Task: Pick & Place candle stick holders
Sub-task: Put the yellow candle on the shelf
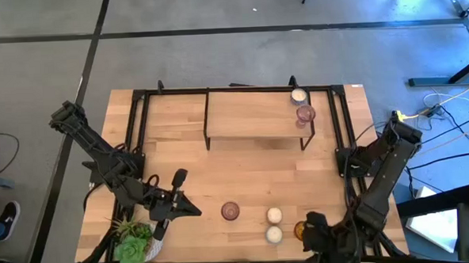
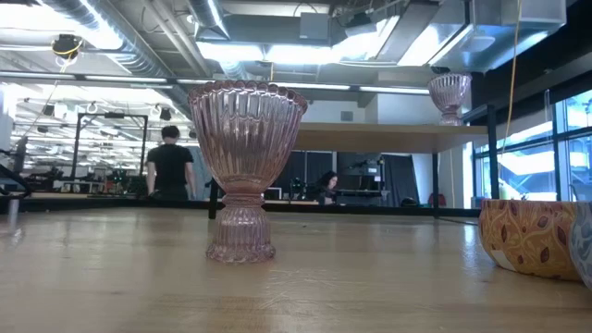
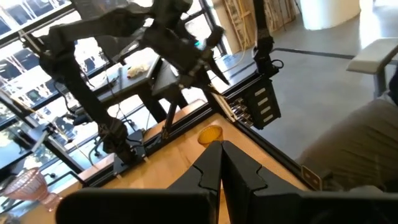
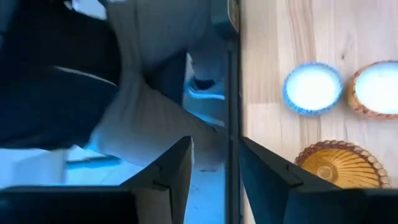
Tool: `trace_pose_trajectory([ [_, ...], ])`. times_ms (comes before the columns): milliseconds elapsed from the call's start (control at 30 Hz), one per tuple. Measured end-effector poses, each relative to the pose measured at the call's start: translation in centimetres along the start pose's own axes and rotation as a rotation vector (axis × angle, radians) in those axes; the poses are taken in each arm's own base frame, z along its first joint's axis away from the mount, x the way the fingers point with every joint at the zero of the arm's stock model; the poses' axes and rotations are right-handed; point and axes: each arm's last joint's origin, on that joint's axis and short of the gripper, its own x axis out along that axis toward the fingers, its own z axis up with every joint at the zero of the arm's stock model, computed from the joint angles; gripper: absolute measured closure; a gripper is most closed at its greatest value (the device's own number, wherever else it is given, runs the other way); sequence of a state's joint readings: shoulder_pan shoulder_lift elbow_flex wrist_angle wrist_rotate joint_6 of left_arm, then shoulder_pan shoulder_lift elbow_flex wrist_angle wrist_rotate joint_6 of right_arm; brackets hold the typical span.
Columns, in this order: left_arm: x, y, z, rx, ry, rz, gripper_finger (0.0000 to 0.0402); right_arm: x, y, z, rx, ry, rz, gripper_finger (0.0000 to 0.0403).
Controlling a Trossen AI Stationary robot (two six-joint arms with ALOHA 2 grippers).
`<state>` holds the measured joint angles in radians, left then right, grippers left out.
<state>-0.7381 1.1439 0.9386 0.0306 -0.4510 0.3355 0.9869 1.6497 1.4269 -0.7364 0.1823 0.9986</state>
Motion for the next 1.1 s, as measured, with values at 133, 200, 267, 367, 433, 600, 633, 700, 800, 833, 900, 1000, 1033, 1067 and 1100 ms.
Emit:
trace_pose_trajectory([
  [133,0.2,0.4,-0.2,-0.003,0.005,0.012,0.0398,2.9,0.1,-0.9,-0.022,0.081,-0.046,0.0268],
  [200,0.3,0.7,-0.2,-0.005,0.003,0.006,0.0398,3.9,0.1,-1.2,-0.022,0.126,-0.041,0.0268],
  [267,0.4,0.9,-0.3,-0.008,0.0,0.0,0.0398,4.7,0.2,-1.4,-0.003,0.154,-0.033,0.0268],
  [367,0.6,1.2,-0.4,0.003,-0.002,-0.009,0.0398,5.3,0.4,-1.3,0.06,0.134,-0.017,0.0268],
  [433,0.7,1.4,-0.5,0.007,-0.004,-0.015,0.0398,5.4,0.7,-0.8,0.093,0.094,0.014,0.0268],
  [600,0.9,2.0,-0.7,0.008,-0.007,-0.03,0.0398,5.4,1.0,0.9,0.087,-0.025,0.057,0.0268],
  [633,1.0,2.1,-0.7,0.007,-0.008,-0.032,0.0398,5.3,0.7,1.6,0.067,-0.056,0.041,0.0268],
  [700,1.0,2.2,-0.8,-0.001,-0.008,-0.036,0.0398,5.3,-0.2,2.9,0.029,-0.102,-0.011,0.0268],
  [800,1.1,2.3,-0.8,-0.003,-0.011,-0.044,0.0398,5.5,-2.4,4.8,0.032,-0.112,-0.123,0.0268],
  [833,1.1,2.3,-0.8,-0.004,-0.011,-0.045,0.0398,5.5,-3.4,5.4,0.059,-0.102,-0.166,0.0268],
  [900,1.0,2.2,-0.8,-0.01,-0.012,-0.047,0.0398,5.5,-5.7,6.4,0.172,-0.071,-0.264,0.0268],
  [1000,1.0,2.1,-0.8,-0.012,-0.014,-0.053,0.0398,5.3,-9.1,7.8,0.328,-0.029,-0.4,0.0268],
  [1033,1.0,2.0,-0.7,-0.015,-0.015,-0.056,0.0398,5.2,-10.1,8.2,0.357,-0.007,-0.42,0.0268],
  [1067,1.0,1.9,-0.7,-0.015,-0.014,-0.059,0.0398,5.2,-10.8,8.6,0.382,0.017,-0.422,0.0268],
  [1100,0.9,1.9,-0.7,-0.015,-0.011,-0.062,0.0398,5.2,-11.4,9.0,0.398,0.042,-0.405,0.0268],
])
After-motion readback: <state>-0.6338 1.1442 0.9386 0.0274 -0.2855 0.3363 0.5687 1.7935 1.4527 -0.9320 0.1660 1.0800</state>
